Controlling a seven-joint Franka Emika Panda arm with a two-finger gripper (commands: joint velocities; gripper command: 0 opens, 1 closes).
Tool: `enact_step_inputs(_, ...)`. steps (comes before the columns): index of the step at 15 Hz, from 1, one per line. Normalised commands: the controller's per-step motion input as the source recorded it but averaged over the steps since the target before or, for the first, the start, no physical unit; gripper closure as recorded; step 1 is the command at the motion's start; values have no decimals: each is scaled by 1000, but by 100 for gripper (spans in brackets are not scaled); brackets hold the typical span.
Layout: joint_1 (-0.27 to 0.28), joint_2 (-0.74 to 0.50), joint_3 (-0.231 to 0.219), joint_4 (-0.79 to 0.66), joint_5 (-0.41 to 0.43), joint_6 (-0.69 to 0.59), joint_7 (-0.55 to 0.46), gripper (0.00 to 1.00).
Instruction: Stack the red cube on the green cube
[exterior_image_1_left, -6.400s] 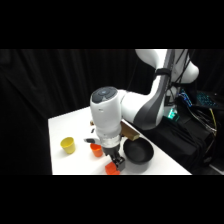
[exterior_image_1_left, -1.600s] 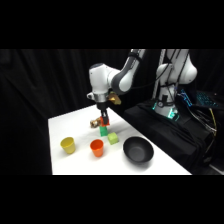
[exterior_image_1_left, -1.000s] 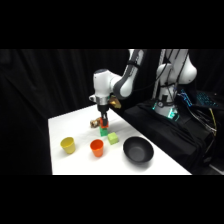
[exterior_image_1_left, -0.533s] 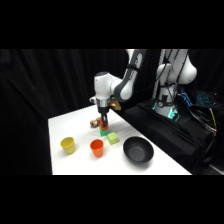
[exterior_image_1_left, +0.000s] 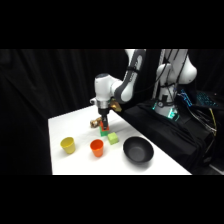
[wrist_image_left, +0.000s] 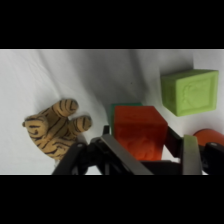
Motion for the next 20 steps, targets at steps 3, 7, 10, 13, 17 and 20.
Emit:
enact_step_inputs(3,117,-129,-107,-19,-73,4,-14,0)
enact_step_inputs(7,206,-271,-212,-41,-262,-138,140,0)
enact_step_inputs(10,198,-397,-203,-39,-360,-281,233,0)
enact_step_inputs(13,89,-504,-34,-41,-232,-429,133,0)
enact_step_inputs(17,-11,-404,118,61,-34,-567,-26,0)
enact_step_inputs(20,-56,-201,130,164,84,-491,-154,0)
